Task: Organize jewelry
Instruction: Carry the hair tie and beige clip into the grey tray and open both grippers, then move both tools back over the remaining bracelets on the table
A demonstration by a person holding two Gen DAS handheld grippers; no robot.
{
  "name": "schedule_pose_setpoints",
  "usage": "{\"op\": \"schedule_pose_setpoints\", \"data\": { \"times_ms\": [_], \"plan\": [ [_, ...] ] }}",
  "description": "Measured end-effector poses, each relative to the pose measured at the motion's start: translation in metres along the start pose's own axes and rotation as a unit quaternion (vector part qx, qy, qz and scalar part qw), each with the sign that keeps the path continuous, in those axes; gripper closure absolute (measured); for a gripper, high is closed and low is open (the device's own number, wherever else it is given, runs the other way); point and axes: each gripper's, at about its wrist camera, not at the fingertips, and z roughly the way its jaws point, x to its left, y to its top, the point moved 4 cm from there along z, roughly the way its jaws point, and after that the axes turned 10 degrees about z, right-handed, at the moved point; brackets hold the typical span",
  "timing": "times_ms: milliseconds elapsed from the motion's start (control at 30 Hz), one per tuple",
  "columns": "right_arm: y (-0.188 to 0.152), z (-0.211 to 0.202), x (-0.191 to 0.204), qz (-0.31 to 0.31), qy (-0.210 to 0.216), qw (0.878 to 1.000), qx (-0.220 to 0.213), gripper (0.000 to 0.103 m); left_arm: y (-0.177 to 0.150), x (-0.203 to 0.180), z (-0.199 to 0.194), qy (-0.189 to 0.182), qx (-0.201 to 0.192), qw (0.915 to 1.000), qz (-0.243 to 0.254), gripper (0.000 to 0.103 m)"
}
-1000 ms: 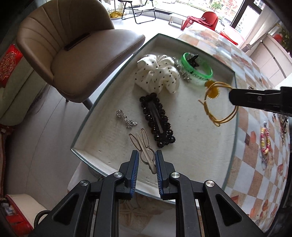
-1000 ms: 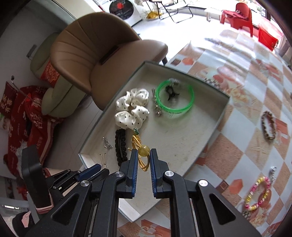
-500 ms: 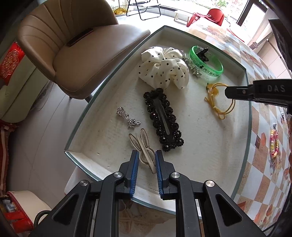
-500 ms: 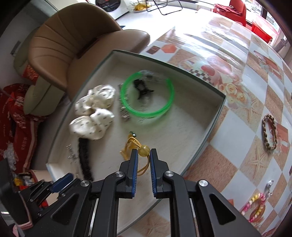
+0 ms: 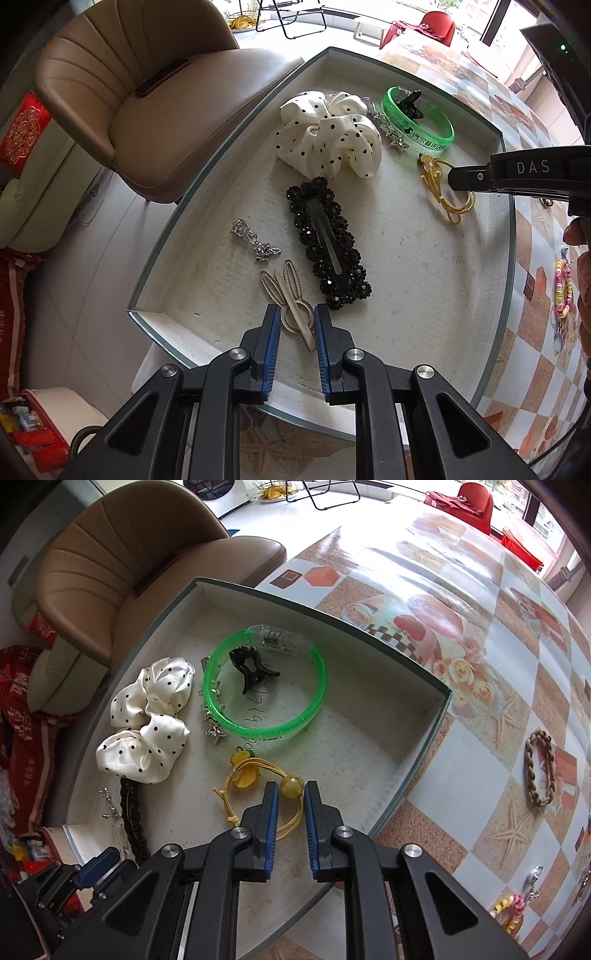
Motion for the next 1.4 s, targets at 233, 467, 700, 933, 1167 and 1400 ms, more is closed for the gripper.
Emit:
{"op": "schedule_pose_setpoints", "data": {
  "times_ms": [233, 467, 700, 933, 1167, 1400],
  "plan": [
    [0.0, -0.007, 0.007, -0.008, -0.004, 1.0, -0.013, 0.058, 0.002, -0.004, 0.0, 0.007, 0.006, 0.9999, 0.006, 0.081],
    [0.002, -0.022, 0.006, 0.001, 0.013, 0.999, -0.031, 0.048, 0.004, -0.005, -0.001, 0.017, 0.011, 0.9998, 0.006, 0.081],
    [-0.007, -0.043, 0.0, 0.01, 0.027, 0.999, -0.043, 0.048, 0.006, -0.01, -0.005, 0.025, 0.012, 0.9995, 0.012, 0.081],
    [-0.015, -0.06, -0.012, 0.025, 0.041, 0.998, -0.05, 0.047, 0.005, -0.016, -0.007, 0.033, 0.014, 0.9993, 0.014, 0.081],
    [-0.032, -0.072, -0.019, 0.035, 0.051, 0.997, -0.051, 0.047, 0.006, -0.021, -0.014, 0.042, 0.012, 0.9989, 0.014, 0.042],
    [-0.045, -0.079, -0.024, 0.042, 0.056, 0.996, -0.055, 0.047, 0.008, -0.031, -0.03, 0.049, -0.01, 0.9981, 0.036, 0.013]
  ]
}}
